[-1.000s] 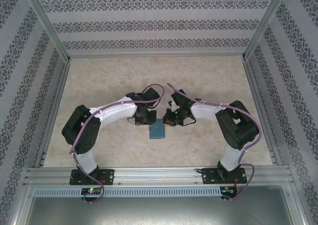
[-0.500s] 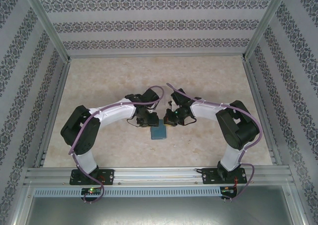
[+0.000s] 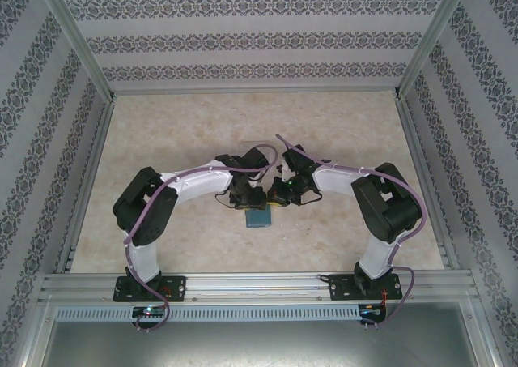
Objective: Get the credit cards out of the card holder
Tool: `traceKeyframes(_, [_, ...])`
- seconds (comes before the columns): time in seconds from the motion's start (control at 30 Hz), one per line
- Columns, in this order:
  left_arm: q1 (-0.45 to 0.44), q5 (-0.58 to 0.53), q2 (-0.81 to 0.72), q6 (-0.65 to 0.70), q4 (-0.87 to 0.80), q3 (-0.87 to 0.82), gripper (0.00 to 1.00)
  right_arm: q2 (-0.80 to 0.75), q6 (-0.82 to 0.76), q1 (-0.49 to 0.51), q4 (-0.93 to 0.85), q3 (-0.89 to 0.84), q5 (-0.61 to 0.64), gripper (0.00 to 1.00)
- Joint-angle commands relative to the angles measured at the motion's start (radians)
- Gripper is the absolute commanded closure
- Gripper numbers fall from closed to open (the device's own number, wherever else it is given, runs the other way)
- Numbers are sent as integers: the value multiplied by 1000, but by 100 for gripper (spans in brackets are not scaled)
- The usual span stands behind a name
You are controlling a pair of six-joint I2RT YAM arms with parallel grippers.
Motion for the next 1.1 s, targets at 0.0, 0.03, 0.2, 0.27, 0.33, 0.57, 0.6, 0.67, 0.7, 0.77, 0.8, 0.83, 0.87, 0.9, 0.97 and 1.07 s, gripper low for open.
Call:
traceKeyframes(0.0, [-25, -45, 60, 18, -38, 27, 56, 33, 15, -6, 3, -28, 3, 100])
traceKeyframes(0.03, [-28, -58, 67, 21, -54, 35, 56, 33, 14, -8, 5, -29, 2, 100])
traceKeyframes(0.2, [-57, -174, 115, 51, -168, 89, 57, 33, 13, -12, 5, -32, 0, 100])
traceKeyframes(0.27, [-70, -209, 134, 59, -200, 105, 58, 34, 13, -13, 6, -32, -1, 100])
traceKeyframes(0.33, [-82, -237, 154, 63, -225, 120, 58, 35, 11, -14, 5, -30, -3, 100])
traceKeyframes(0.57, [-102, -276, 192, 49, -248, 140, 69, 31, 5, -17, 1, -29, -6, 100])
traceKeyframes(0.6, [-101, -281, 188, 46, -244, 137, 71, 30, 4, -17, 0, -29, -6, 100])
traceKeyframes(0.67, [-102, -290, 181, 44, -240, 136, 75, 30, 2, -17, -3, -29, -6, 100])
traceKeyframes(0.7, [-101, -299, 175, 43, -238, 136, 76, 30, 2, -17, -4, -29, -5, 100])
traceKeyframes(0.77, [-102, -324, 154, 35, -232, 129, 80, 28, -1, -17, -4, -30, -5, 100])
traceKeyframes(0.8, [-101, -335, 143, 32, -228, 124, 82, 28, -1, -17, -5, -30, -4, 100])
traceKeyframes(0.83, [-101, -345, 133, 26, -226, 122, 83, 27, -2, -16, -7, -30, -2, 100])
traceKeyframes(0.87, [-102, -355, 123, 21, -223, 119, 84, 26, -4, -16, -9, -30, 1, 100])
traceKeyframes(0.9, [-102, -362, 114, 19, -217, 114, 87, 25, -7, -15, -11, -30, 2, 100])
traceKeyframes(0.97, [-101, -372, 97, 11, -209, 106, 89, 25, -9, -14, -16, -30, 6, 100])
traceKeyframes(1.07, [-100, -385, 70, -4, -193, 91, 93, 23, -15, -14, -24, -32, 13, 100])
